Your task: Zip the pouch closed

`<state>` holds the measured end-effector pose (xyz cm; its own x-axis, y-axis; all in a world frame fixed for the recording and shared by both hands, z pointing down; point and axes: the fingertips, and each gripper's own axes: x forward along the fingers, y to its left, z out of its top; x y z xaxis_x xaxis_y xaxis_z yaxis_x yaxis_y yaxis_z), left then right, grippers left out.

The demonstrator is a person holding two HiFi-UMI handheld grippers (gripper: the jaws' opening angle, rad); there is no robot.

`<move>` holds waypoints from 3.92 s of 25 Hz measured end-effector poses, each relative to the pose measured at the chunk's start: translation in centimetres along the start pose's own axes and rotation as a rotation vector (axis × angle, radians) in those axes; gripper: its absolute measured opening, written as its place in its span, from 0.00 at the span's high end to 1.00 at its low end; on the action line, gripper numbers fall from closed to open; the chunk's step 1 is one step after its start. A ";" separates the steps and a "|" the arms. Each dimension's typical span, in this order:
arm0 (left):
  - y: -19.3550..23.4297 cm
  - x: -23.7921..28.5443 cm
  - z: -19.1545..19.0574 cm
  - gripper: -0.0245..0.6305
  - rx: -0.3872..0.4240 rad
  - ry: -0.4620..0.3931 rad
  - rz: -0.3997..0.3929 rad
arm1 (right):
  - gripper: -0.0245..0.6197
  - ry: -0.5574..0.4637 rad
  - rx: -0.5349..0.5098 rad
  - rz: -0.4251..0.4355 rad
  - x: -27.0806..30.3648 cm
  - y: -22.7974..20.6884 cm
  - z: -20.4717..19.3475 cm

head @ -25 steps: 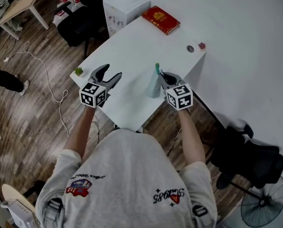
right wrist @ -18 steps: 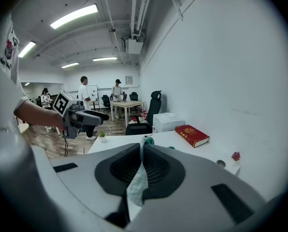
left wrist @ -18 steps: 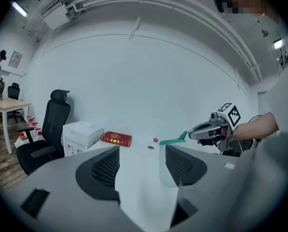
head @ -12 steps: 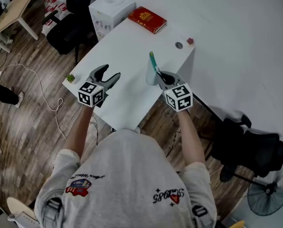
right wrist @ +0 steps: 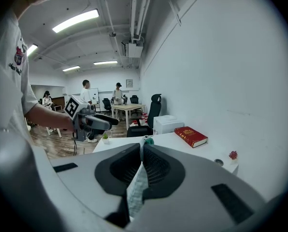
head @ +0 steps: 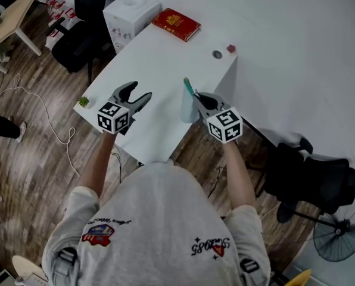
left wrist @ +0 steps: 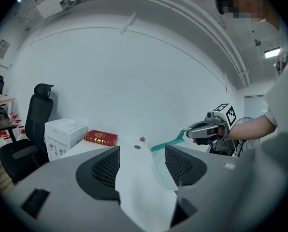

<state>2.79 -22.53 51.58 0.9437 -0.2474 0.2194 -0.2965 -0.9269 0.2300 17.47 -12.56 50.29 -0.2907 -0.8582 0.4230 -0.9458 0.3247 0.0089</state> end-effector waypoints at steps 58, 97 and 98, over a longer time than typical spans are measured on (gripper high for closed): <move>-16.1 7.4 2.3 0.66 -0.341 0.022 -0.680 | 0.94 -0.012 -0.076 0.099 -2.0 3.9 -1.2; -15.1 6.9 2.2 0.95 -0.190 -0.028 -0.556 | 0.94 0.001 -0.031 0.120 -1.4 4.7 -1.6; -15.0 6.9 2.2 0.95 -0.185 -0.028 -0.553 | 0.94 0.001 -0.030 0.121 -1.4 4.7 -1.5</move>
<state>14.10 -10.91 47.57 0.9684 0.2493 -0.0050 0.2229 -0.8564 0.4658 13.66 -9.22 51.13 -0.4025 -0.8116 0.4234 -0.8990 0.4377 -0.0156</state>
